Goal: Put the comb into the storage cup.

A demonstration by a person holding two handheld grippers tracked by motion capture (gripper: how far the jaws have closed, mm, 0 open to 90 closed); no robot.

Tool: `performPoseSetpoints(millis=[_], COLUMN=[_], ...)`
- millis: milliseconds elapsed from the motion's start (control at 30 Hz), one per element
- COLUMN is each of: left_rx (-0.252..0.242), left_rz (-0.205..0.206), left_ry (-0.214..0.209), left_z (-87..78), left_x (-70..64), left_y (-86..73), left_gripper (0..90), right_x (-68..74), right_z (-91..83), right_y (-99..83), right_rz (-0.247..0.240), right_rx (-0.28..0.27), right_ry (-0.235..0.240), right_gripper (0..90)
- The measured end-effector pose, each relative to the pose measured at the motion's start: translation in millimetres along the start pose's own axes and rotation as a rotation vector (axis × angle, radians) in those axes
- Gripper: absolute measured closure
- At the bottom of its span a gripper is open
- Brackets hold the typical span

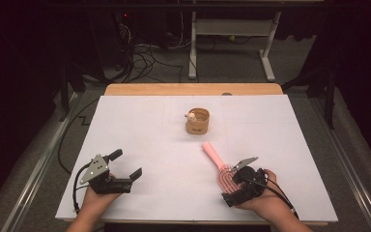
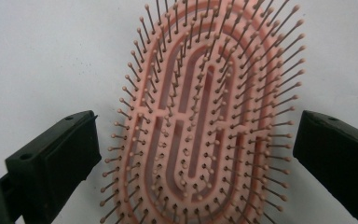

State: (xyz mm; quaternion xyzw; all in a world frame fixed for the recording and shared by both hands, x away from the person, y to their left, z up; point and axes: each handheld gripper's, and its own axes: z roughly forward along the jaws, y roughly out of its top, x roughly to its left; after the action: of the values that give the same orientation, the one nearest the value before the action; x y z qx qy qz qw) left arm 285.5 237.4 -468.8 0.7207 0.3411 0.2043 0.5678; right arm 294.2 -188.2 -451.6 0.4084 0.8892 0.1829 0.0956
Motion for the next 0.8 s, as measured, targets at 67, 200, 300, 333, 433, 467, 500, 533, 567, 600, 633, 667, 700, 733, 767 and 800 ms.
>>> performPoseSetpoints(millis=[67,200,300,333,433,467,500,533,567,600,633,667,700,733,767,800], left_rx=[0.000,-0.002,-0.001,-0.001,0.000,0.000,0.001,0.000,0.000,0.000,0.000,0.002,0.001,0.001,0.000,0.001], left_rz=[-0.001,0.000,-0.001,-0.001,-0.002,-0.002,-0.002,-0.002,-0.001,0.000,0.000,0.001,0.001,0.001,0.001,0.000], left_ry=[-0.001,-0.004,-0.004,-0.004,-0.006,-0.006,-0.006,-0.006,-0.007,-0.008,-0.008,-0.008,-0.008,-0.009,-0.008,-0.008], left_z=[-0.2,-0.3,0.0,0.1,0.2,0.4,0.4,0.4,0.3,0.4,0.4,0.3,0.2,0.1,0.1,0.3], left_x=[-0.4,-0.7,-0.4,-0.2,0.1,0.1,0.2,0.0,-0.2,-0.4,-0.5,-0.6,-0.6,-0.6,-0.6,-0.5], left_y=[-0.1,0.0,0.0,0.0,-0.1,-0.1,-0.2,-0.1,-0.1,-0.1,-0.1,-0.1,-0.1,-0.1,-0.1,-0.1], left_gripper=[0.0,0.0,0.0,0.0,0.0,0.0,0.0,0.0,0.0,0.0,0.0,0.0,0.0,0.0,0.0,0.0], right_x=[1.2,4.4,4.6,3.6,0.9,0.9,-0.8,-1.5,-2.5,-2.8,-3.7,-4.0,-4.2,-3.6,-2.5,-3.0], right_z=[1.9,4.4,5.1,5.0,4.4,4.4,4.1,3.6,3.2,2.7,2.3,2.5,2.4,2.6,2.3,3.0], right_y=[2.1,5.1,7.7,8.7,11.5,11.5,12.3,12.9,13.5,14.2,15.2,15.9,17.0,17.9,19.1,20.1], right_rz=[-0.013,-0.028,-0.035,-0.039,-0.030,-0.030,-0.037,-0.027,-0.029,-0.023,-0.030,-0.031,-0.034,-0.032,-0.023,-0.033], right_rx=[0.013,0.038,0.057,0.060,0.073,0.073,0.078,0.083,0.084,0.092,0.101,0.105,0.113,0.121,0.135,0.136], right_ry=[0.000,0.004,-0.003,-0.001,-0.003,-0.003,-0.001,0.005,0.006,0.012,0.016,0.018,0.016,0.016,0.012,0.011], right_gripper=[2.0,3.8,5.3,6.2,11.2,11.2,12.1,13.3,14.3,14.5,14.5,14.5,14.5,14.5,14.5,14.5])
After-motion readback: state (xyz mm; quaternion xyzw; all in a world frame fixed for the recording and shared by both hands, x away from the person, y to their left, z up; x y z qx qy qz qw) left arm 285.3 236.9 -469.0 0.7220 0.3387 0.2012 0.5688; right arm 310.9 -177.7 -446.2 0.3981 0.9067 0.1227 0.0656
